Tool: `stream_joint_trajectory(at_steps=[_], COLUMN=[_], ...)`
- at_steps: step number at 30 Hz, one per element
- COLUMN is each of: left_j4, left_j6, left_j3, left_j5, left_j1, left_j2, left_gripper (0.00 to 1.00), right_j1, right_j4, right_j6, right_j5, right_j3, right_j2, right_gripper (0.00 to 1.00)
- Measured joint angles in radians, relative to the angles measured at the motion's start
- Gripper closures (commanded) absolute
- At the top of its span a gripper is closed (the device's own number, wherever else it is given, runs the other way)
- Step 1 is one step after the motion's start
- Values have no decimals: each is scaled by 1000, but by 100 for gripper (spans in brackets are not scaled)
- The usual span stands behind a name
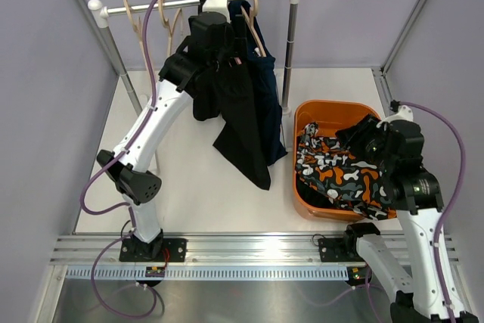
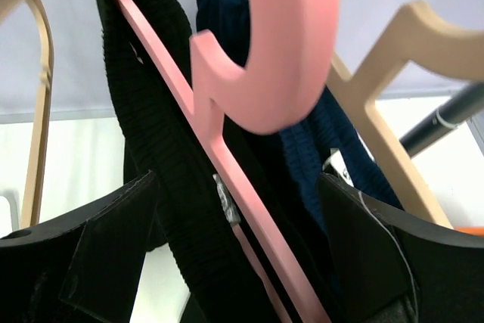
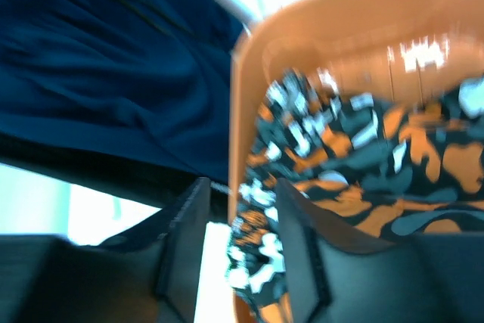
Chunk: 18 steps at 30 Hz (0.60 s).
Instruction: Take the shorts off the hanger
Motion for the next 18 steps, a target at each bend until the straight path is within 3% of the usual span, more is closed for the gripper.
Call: stream_joint_trajectory(at_steps=[1, 4, 10, 18], left_j4=[10, 34, 63, 84], left_j6=[0, 1, 3, 4], left_j3=[0, 7, 15, 27], left_j5=[-9, -33, -55, -63], left_j1=[0, 0, -1, -1], left_j2=[2, 4, 8, 51], left_gripper=[13, 13, 13, 15], right_j1=[0, 0, 0, 0], right_j4=[1, 33, 139, 275], right_j6=[3, 21, 37, 49], right_j5=[-8, -33, -51, -61], right_j3=[-35, -136, -193, -97], right_j2=[7, 52, 264, 522], right_gripper=[66, 73, 75, 78])
